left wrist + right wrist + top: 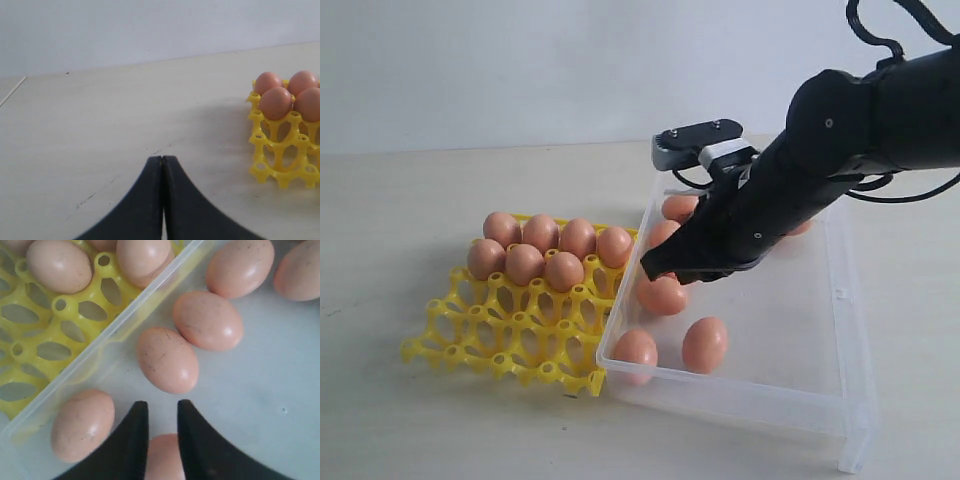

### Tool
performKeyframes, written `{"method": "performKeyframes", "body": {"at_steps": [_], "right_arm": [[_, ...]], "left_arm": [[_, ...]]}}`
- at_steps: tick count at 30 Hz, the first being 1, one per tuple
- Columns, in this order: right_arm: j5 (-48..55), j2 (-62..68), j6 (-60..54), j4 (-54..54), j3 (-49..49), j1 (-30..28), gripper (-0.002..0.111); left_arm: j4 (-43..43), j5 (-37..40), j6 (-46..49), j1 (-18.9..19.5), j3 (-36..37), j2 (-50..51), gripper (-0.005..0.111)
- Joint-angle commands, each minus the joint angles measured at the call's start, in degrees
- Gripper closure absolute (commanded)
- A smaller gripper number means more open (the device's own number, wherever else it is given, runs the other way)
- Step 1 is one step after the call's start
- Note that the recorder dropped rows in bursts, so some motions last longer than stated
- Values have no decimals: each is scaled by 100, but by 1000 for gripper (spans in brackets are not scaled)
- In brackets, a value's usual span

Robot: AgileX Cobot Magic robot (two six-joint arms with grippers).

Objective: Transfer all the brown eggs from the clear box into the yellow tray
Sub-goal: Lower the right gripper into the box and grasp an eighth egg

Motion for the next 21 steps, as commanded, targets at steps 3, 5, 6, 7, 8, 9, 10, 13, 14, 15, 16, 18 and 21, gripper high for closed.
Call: {"method": "performKeyframes", "body": {"at_steps": [3,5,6,7,8,9,10,13,14,15,16,18,21], "right_arm": [[-101,175,-118,-259,14,-7,55],[-65,281,-118,-428,14,-7,52],[-40,333,-104,-433,14,-7,53],[-25,386,-72,-433,14,-7,53],[-25,413,-57,-388,14,-7,53],[-37,455,-1,-349,14,-7,53],[-76,485,60,-305,14,-7,53],[-178,544,70,-251,14,-7,53],[-203,563,70,-238,14,-7,53],[-216,561,70,-224,14,-7,53],[-216,574,79,-193,14,-7,53],[-196,583,196,-175,14,-7,53],[-154,583,280,-29,14,6,53]], "left_arm": [[-38,-79,-25,7,-23,-32,107],[-38,-79,-25,7,-23,-32,107],[-38,-79,-25,7,-23,-32,107],[-38,-79,-25,7,-23,-32,107],[-38,-79,-25,7,-23,-32,107],[-38,-79,-25,7,-23,-32,107],[-38,-79,-25,7,-23,-32,107],[-38,-79,-25,7,-23,-32,107],[-38,-79,-25,7,-23,-32,107],[-38,-79,-25,7,-23,-32,107],[-38,-79,-25,7,-23,-32,107],[-38,-79,-25,7,-23,-32,107],[-38,-79,-25,7,-23,-32,107]]}}
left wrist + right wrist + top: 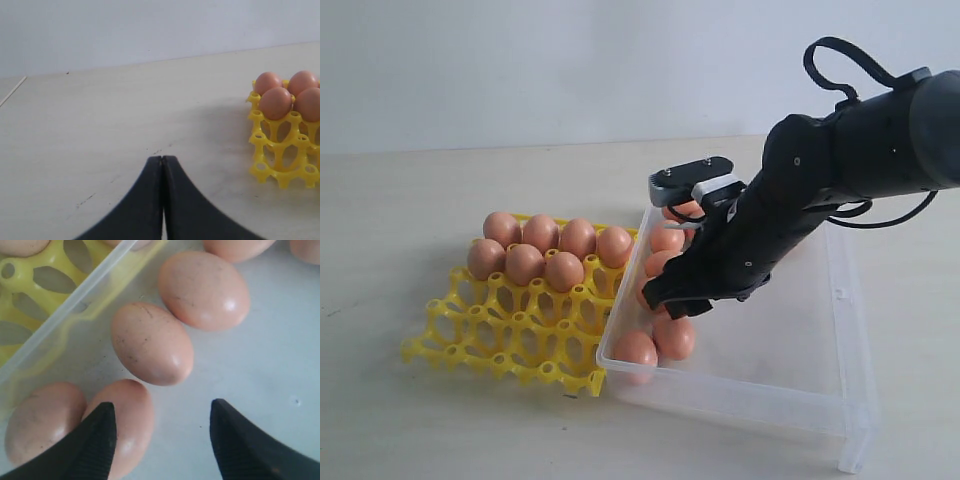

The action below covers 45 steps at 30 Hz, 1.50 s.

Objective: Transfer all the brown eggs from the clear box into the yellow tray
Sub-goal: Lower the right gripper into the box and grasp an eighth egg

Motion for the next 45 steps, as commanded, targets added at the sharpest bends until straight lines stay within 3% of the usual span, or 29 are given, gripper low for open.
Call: {"method": "performKeyframes", "body": {"at_steps": [1,16,45], "right_arm": [[11,-1,110,236,14,6,53],[182,-1,54,769,4,134,53],[-377,689,-140,744,4,134,53]], "left_arm": [[-38,-79,-25,7,-23,-32,107],[-38,-79,-25,7,-23,-32,107],[-38,-79,-25,7,-23,-32,107]]}}
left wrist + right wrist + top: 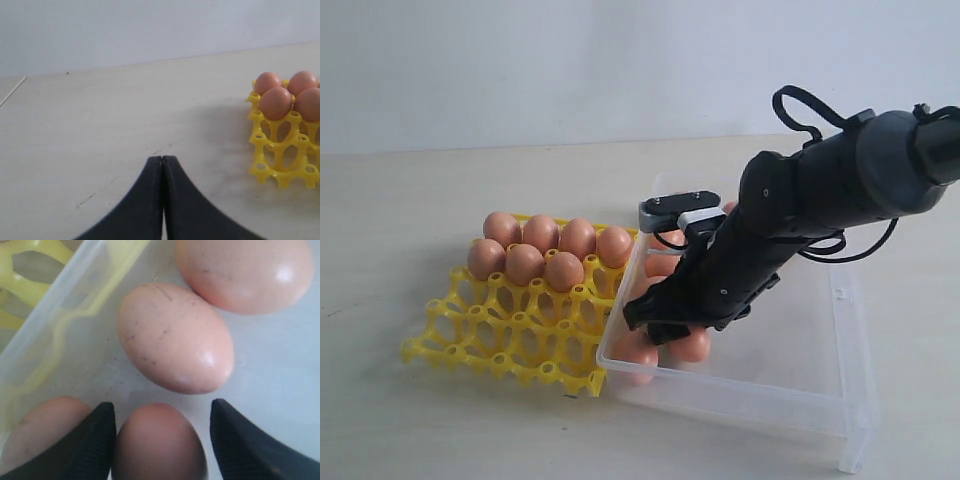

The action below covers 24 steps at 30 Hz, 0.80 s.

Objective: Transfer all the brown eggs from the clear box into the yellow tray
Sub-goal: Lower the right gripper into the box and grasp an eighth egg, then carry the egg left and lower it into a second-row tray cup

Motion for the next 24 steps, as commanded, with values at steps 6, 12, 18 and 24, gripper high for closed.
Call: {"method": "performKeyframes", "body": {"at_steps": [6,12,18,24], "right_arm": [[-260,100,-104,-23,4,0,87],[-719,-248,-351,-35,107,0,108],[-2085,-1073,-353,25,821,56,108],[-3741,-1700,-275,25,1230,505,108]], "left_arm": [[-38,-79,-25,7,-23,-32,107],[-38,-79,-25,7,-23,-32,107],[-38,-79,-25,7,-23,-32,107],[-38,-79,-25,7,-23,-32,107]]}}
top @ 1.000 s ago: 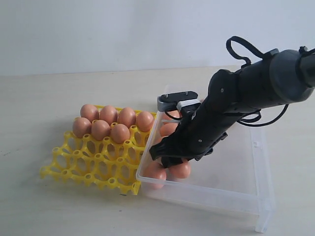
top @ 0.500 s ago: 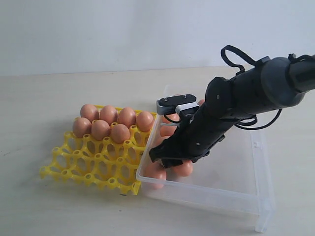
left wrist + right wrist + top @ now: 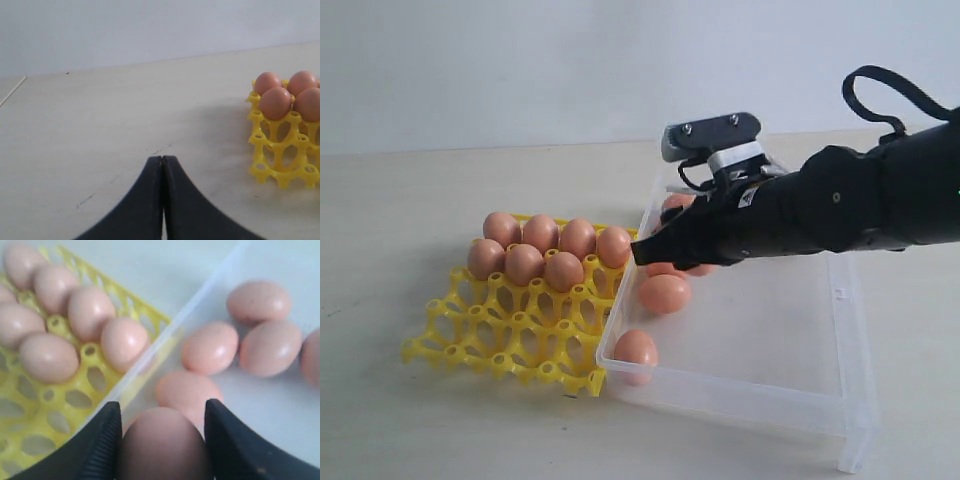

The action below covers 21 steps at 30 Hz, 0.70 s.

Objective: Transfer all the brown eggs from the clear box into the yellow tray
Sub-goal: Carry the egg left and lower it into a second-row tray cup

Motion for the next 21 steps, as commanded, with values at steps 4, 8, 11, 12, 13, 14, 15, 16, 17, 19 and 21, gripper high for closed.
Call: {"method": "performKeyframes", "body": {"at_steps": [4,8,11,12,13,14,15,16,17,19,21], "right_arm": [[-1836,-219,455,18,131,644,108],[-2319,386,852,18,-85,929,108],[-2431,910,1174,18,-426,956,108],[-2431,1050,1200,18,-503,956,108],[-2431,1135,1200,48,-531,959,108],[-2418,1209,1200,191,-552,985,108],[-2418,1265,1200,255,-552,996,108],[-2418,1292,1200,266,-552,996,108],[-2418,1317,1200,266,-552,996,108],[-2418,1396,1189,266,-577,996,108],[-2470,1481,1200,292,-577,996,108]], "left_arm": [[-38,-79,-25,7,-23,-32,107],[-38,-79,-25,7,-23,-32,107],[-38,-79,-25,7,-23,-32,107],[-38,-79,-25,7,-23,-32,107],[-38,-79,-25,7,-23,-32,107],[-38,-79,-25,7,-23,-32,107],[-38,-79,-25,7,-23,-32,107],[-38,-79,-25,7,-23,-32,107],[-38,-79,-25,7,-23,-32,107],[-38,-79,-25,7,-23,-32,107],[-38,-79,-25,7,-23,-32,107]]}}
